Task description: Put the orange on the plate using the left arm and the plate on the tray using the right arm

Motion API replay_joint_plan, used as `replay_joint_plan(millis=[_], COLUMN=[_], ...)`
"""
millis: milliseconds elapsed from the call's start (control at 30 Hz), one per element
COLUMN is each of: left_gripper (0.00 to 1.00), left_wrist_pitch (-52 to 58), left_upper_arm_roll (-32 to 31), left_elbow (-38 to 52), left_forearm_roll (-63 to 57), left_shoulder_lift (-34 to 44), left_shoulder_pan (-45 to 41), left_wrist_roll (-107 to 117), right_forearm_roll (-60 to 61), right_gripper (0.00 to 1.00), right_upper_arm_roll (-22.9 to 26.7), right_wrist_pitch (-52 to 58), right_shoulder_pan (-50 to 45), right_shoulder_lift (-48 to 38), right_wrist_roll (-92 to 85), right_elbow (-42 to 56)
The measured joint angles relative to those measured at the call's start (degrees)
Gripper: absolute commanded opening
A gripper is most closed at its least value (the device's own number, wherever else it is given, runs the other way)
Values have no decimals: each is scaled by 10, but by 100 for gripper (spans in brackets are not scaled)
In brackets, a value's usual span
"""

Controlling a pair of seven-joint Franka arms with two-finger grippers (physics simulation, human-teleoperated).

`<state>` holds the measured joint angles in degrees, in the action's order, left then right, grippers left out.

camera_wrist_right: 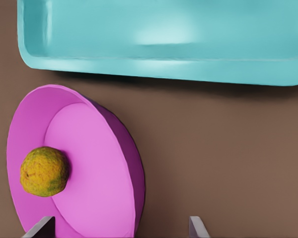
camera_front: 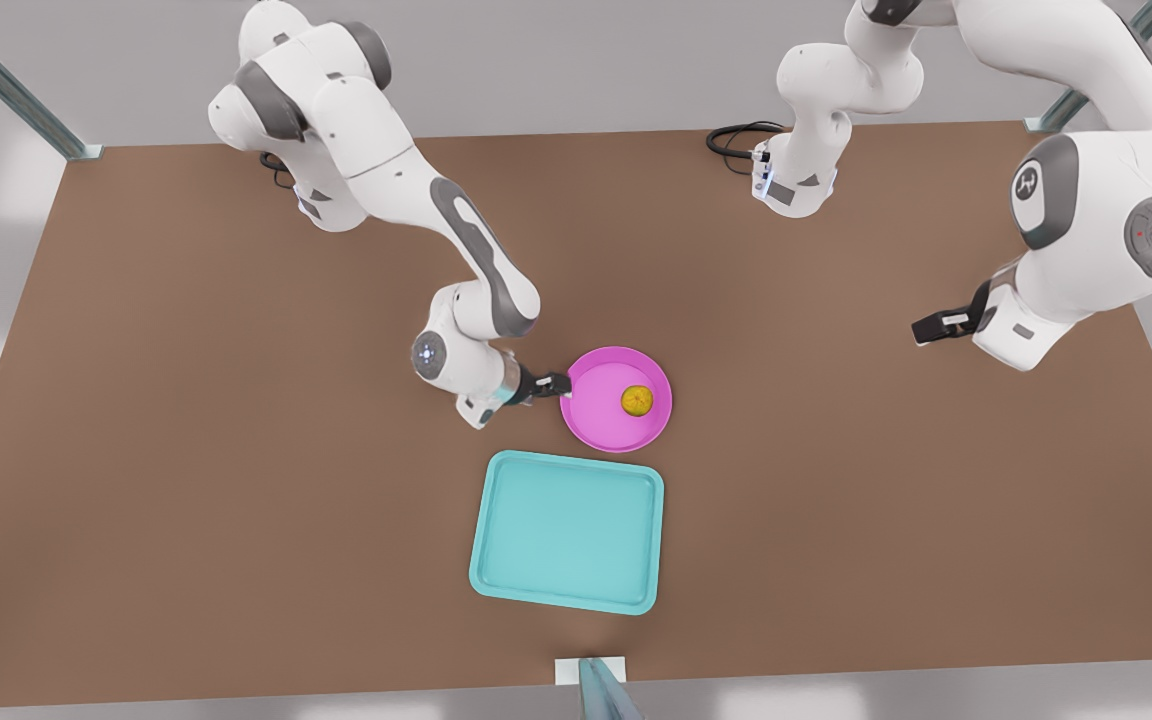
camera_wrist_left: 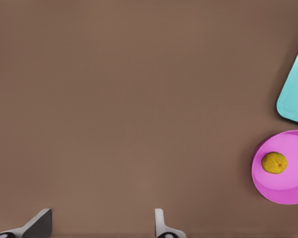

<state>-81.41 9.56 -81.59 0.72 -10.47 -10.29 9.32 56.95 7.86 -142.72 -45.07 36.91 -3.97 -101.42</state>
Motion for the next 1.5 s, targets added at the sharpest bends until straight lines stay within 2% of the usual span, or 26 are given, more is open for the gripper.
replay_joint_plan(millis=[200, 533, 600, 667, 733, 867, 933, 1500], left_gripper=[100, 100, 100, 100, 100, 100, 100, 100], left_wrist_pitch=[5, 18, 21, 25, 27, 30, 31, 31], left_upper_arm_roll=[1, 1, 1, 1, 1, 1, 1, 1], left_elbow=[0, 0, 0, 1, 1, 1, 1, 18], left_forearm_roll=[0, -2, -2, -2, -2, -2, -2, -3], left_shoulder_lift=[0, 3, 4, 3, 3, 2, 1, -10], left_shoulder_pan=[0, -1, -1, -1, -1, -1, 0, 1], left_wrist_roll=[-16, -32, -34, -36, -38, -42, -43, -51], right_forearm_roll=[10, 11, 14, 18, 17, 14, 14, 16], right_gripper=[100, 100, 59, 55, 44, 36, 23, 21], right_upper_arm_roll=[-5, -5, -5, -6, -5, -6, -6, -5], right_wrist_pitch=[-59, -89, -91, -92, -92, -92, -93, -89], right_shoulder_pan=[-19, -42, -43, -43, -42, -39, -38, -17], right_shoulder_lift=[38, 57, 58, 58, 57, 57, 58, 23], right_wrist_roll=[44, 89, 92, 92, 94, 102, 104, 117], right_elbow=[21, 21, 21, 21, 21, 18, 18, 48])
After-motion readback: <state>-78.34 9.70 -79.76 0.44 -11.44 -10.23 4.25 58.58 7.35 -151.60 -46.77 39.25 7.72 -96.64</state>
